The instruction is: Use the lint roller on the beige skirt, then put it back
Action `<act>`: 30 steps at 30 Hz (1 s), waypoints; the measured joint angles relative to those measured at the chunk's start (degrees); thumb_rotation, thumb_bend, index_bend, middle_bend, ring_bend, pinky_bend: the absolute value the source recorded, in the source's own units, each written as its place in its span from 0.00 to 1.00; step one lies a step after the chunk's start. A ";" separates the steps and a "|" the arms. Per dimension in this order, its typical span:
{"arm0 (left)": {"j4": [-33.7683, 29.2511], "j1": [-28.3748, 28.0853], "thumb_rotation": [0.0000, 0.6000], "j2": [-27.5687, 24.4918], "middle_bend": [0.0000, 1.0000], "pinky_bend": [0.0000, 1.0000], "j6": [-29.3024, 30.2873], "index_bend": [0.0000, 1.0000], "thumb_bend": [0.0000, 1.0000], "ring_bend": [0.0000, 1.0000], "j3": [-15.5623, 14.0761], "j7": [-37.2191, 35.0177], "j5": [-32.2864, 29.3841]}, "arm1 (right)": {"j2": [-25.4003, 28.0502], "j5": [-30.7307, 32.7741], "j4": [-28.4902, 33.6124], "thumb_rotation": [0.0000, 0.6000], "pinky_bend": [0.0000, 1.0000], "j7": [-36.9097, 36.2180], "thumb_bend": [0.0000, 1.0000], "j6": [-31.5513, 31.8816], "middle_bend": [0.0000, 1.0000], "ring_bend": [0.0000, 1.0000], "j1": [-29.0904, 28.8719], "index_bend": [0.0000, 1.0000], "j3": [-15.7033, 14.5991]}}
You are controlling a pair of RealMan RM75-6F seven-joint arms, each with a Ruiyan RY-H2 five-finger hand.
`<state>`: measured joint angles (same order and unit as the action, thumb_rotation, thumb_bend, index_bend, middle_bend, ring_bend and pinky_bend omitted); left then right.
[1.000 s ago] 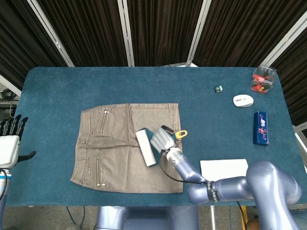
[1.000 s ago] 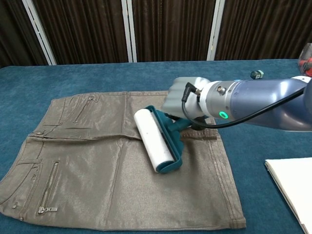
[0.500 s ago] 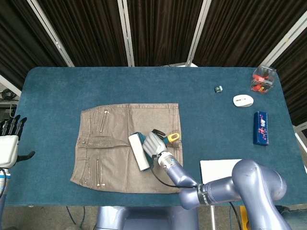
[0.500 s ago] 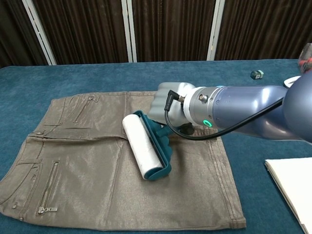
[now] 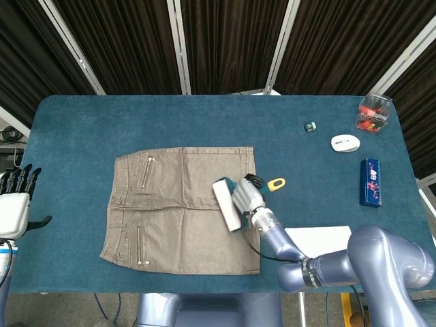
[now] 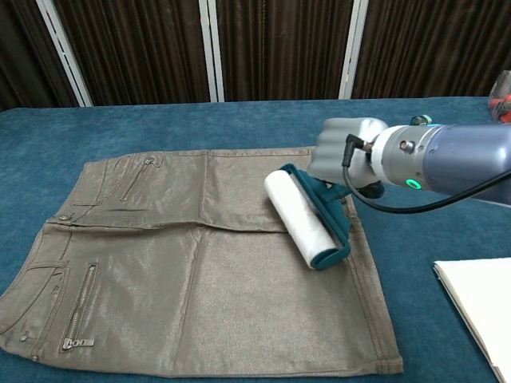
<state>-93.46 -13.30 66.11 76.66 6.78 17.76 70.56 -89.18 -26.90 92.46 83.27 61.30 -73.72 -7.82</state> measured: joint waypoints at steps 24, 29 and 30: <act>0.04 -0.35 1.00 0.16 0.00 0.00 -0.35 0.00 0.00 0.00 -0.10 0.00 -0.12 | -4.82 3.86 2.99 1.00 0.57 3.05 0.77 1.61 0.64 0.56 -2.69 0.60 3.85; -0.06 -0.31 1.00 0.10 0.00 0.00 -0.30 0.00 0.00 0.00 -0.12 -0.13 -0.12 | -7.06 5.09 3.62 1.00 0.57 3.94 0.77 1.99 0.64 0.57 -3.96 0.60 5.34; -0.07 -0.29 1.00 0.09 0.00 0.00 -0.27 0.00 0.00 0.00 -0.13 -0.13 -0.10 | -7.49 5.28 3.65 1.00 0.57 4.06 0.77 2.08 0.64 0.57 -4.19 0.60 5.61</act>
<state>-93.53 -13.59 66.20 76.40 6.64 17.63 70.46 -96.67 -21.62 96.11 87.33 63.37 -77.91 -2.21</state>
